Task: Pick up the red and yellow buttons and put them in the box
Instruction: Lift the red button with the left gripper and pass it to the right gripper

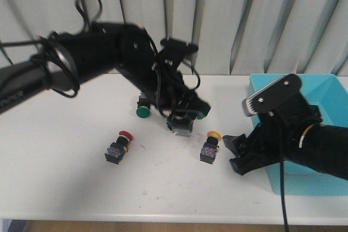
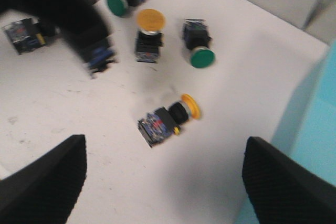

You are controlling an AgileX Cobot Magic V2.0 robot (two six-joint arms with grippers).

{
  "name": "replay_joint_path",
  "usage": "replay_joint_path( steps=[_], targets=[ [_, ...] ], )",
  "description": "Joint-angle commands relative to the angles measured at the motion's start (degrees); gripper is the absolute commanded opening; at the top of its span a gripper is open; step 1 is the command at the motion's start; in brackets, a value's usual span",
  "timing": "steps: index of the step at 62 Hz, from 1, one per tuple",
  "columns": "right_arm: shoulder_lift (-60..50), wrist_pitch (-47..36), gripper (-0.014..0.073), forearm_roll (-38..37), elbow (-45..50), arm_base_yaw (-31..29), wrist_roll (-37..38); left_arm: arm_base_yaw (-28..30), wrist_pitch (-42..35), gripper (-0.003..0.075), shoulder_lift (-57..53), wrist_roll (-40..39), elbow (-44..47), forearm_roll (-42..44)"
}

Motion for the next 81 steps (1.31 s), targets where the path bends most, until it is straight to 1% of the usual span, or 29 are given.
replay_joint_path(
  steps=[1, 7, 12, 21, 45, 50, 54, 60, 66, 67, 75, 76, 81],
  targets=[
    [-0.7, -5.9, 0.0582, -0.4, -1.6, 0.7, -1.4, -0.1, 2.8, -0.0008, -3.8, 2.9, -4.3, -7.4],
    [-0.7, -6.2, 0.0582, -0.4, -1.6, 0.7, -1.6, -0.1, 4.9, -0.0008, -3.8, 6.9, -5.3, -13.4],
    [-0.7, -6.2, 0.0582, -0.2, -1.6, 1.0, -1.6, -0.1, 5.1, -0.0008, -3.8, 10.4, -5.5, -17.9],
    [-0.9, -6.5, 0.0582, -0.4, -1.6, 2.9, -1.7, -0.1, 4.1, -0.0008, -3.8, 14.4, -5.5, -22.1],
    [-0.9, -7.6, 0.0581, -0.1, -1.6, 3.4, -1.5, -0.1, 6.3, -0.0008, -3.8, 18.7, -5.5, -31.9],
    [-0.9, -7.9, 0.0559, 0.0, -1.6, 3.4, -1.4, -0.1, 6.9, -0.0008, -3.8, 18.7, -5.5, -33.4],
    [-0.9, -8.2, 0.052, 0.1, -1.6, 3.4, -1.4, -0.1, 7.2, -0.0008, -3.7, 18.7, -5.5, -34.2],
    [-0.9, -8.7, 0.0408, 0.5, -1.6, 3.4, -1.3, -0.1, 7.4, -0.0008, -3.7, 18.6, -5.5, -34.6],
    [-0.9, -8.7, 0.026, 1.1, -1.6, 3.4, -1.3, -0.1, 7.5, -0.0007, -3.7, 18.3, -5.5, -34.7],
    [-0.9, -8.7, 0.0219, 1.2, -1.6, 3.4, -1.3, -0.1, 7.5, -0.0007, -3.7, 18.2, -5.5, -34.7],
    [-0.9, -8.1, -0.0001, 1.1, -1.6, 3.4, -1.3, -0.1, 7.4, -0.0003, -3.7, 18.1, -5.5, -34.7],
    [-0.9, -8.1, -0.0015, 1.1, -1.6, 3.2, -1.3, -0.1, 7.4, -0.0001, -3.7, 18.1, -5.5, -34.7],
    [-0.9, -8.1, -0.0009, 1.1, -1.6, 3.2, -1.3, -0.1, 7.3, 0.0016, -3.7, 18.2, -5.5, -34.7]
  ],
)
